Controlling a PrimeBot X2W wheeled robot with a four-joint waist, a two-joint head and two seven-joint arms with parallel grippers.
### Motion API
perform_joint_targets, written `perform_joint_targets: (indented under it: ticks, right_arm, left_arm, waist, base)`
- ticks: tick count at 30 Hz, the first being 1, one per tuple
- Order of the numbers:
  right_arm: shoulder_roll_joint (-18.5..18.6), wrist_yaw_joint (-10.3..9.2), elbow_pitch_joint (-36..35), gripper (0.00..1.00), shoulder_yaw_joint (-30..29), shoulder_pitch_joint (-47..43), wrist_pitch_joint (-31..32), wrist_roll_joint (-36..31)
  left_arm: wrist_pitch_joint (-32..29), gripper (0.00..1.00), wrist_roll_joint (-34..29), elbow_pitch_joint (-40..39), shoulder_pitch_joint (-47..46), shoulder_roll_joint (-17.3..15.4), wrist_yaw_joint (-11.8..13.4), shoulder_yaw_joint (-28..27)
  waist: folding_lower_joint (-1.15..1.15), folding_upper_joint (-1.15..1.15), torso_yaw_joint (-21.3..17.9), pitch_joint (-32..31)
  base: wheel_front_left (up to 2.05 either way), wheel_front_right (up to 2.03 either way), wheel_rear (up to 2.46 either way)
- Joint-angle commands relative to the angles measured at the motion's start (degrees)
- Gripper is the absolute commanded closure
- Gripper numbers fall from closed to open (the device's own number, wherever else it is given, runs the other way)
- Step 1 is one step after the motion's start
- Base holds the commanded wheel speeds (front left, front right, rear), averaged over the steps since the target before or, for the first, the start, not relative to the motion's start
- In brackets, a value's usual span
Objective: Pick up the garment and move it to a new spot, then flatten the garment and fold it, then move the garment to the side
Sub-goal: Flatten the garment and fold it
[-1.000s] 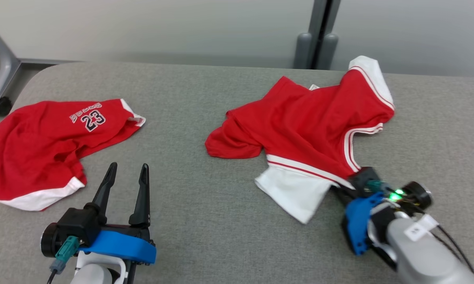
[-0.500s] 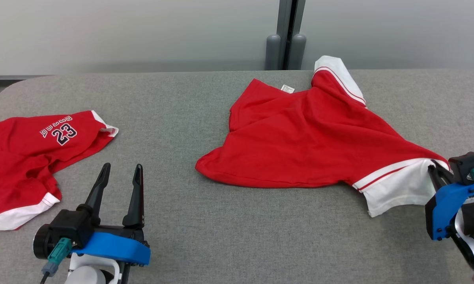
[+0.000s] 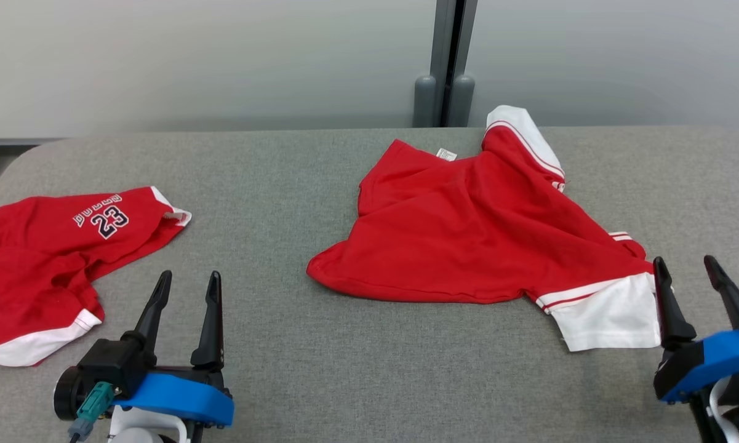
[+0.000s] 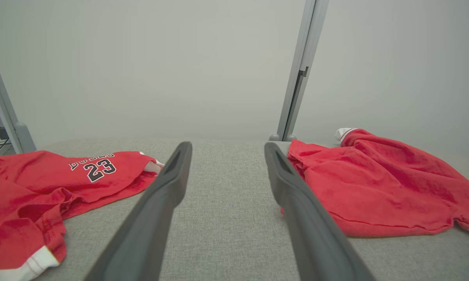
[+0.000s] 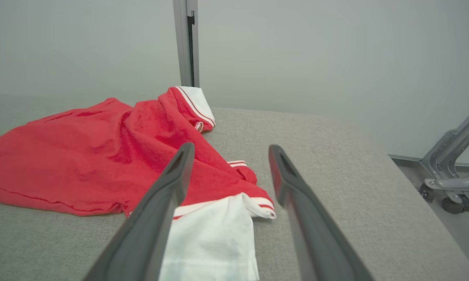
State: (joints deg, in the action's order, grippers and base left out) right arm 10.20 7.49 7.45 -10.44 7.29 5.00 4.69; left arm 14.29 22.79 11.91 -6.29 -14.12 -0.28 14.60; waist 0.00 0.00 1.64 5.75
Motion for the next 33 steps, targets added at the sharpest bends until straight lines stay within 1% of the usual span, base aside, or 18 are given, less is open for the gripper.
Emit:
perform_joint_targets:
  ticks: [1, 4, 9, 15, 20, 33]
  right_arm:
    - [-2.5, 0.01, -2.8, 0.0, -0.9, -2.5, -1.8, 1.2]
    - [-5.4, 0.01, -6.7, 0.0, -1.3, -5.3, -4.4, 2.6]
    - [-7.1, 0.01, -8.0, 0.0, -0.6, -8.5, -6.8, 4.7]
    - [-7.3, 0.01, -7.6, 0.0, 0.3, -10.3, -7.2, 6.0]
    - [-7.3, 0.01, -7.0, 0.0, -0.1, -10.1, -7.4, 7.0]
    - [-7.3, 0.01, -6.5, 0.0, 0.6, -9.0, -7.3, 7.3]
  left_arm:
    - [0.4, 0.0, 0.4, 0.2, 0.7, -0.1, 0.4, -0.3]
    - [0.5, 0.0, 0.5, 0.3, 1.7, -0.1, 0.6, -0.6]
    - [0.7, 0.0, 0.8, 0.8, 3.2, -0.3, 0.9, -1.3]
    - [0.9, 0.0, 0.8, 0.9, 5.1, -0.3, 1.2, -2.0]
    - [0.9, 0.0, 0.6, 0.7, 6.1, 0.1, 1.4, -2.1]
    - [0.9, 0.0, 0.4, 0.2, 6.5, 0.2, 2.1, -1.8]
  waist:
    - [0.0, 0.0, -0.5, -1.0]
    - [0.0, 0.0, -0.8, -2.1]
    - [0.0, 0.0, -1.5, -3.6]
    - [0.0, 0.0, -2.3, -5.1]
    - [0.0, 0.0, -2.4, -5.9]
    - [0.0, 0.0, -2.2, -5.1]
  base:
    - [0.0, 0.0, 0.0]
    - [0.0, 0.0, 0.0]
    - [0.0, 0.0, 0.0]
    - [0.0, 0.0, 0.0]
    - [0.0, 0.0, 0.0]
    - [0.0, 0.0, 0.0]
